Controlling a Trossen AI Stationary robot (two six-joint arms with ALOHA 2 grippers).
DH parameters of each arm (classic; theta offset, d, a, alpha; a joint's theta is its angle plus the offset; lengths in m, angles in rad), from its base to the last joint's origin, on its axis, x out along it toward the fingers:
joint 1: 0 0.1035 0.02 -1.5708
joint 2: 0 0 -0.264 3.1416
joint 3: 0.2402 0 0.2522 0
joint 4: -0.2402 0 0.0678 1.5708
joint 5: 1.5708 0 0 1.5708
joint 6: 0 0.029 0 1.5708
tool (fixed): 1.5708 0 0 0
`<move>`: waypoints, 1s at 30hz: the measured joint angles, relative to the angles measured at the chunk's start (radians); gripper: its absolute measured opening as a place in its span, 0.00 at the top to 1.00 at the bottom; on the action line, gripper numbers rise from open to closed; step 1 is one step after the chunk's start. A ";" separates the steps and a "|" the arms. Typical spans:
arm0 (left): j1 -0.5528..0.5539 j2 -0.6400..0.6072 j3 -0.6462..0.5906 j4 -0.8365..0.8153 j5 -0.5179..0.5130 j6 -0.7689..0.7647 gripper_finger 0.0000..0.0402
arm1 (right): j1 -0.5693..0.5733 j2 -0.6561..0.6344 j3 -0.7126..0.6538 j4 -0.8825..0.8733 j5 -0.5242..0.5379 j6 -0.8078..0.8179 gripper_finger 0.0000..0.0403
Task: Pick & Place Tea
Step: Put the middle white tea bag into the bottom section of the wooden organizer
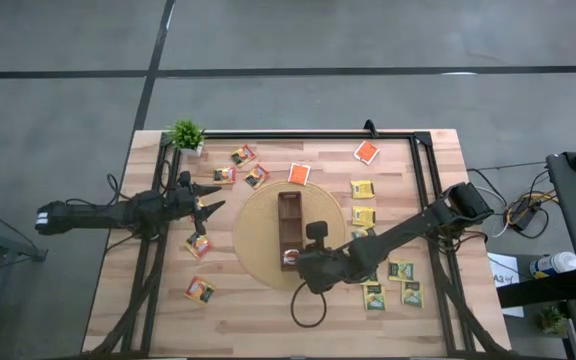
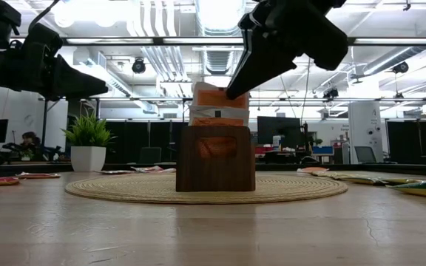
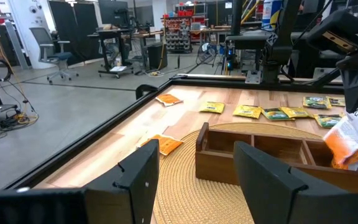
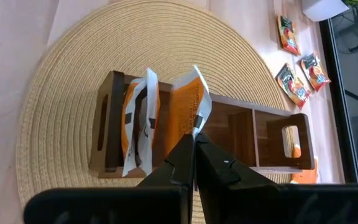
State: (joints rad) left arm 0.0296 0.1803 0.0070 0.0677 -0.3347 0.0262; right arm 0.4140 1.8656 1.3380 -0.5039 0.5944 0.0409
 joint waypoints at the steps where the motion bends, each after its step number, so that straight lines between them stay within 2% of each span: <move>1: 0.000 0.000 0.000 0.000 0.000 0.000 0.50 | -0.001 0.000 -0.002 0.010 0.000 -0.002 0.98; 30: 0.001 0.000 0.000 0.000 0.000 0.000 0.50 | -0.003 0.000 -0.024 0.055 0.008 0.009 0.98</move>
State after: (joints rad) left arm 0.0307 0.1802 0.0069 0.0677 -0.3347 0.0265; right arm 0.4110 1.8656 1.3144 -0.4491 0.6025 0.0502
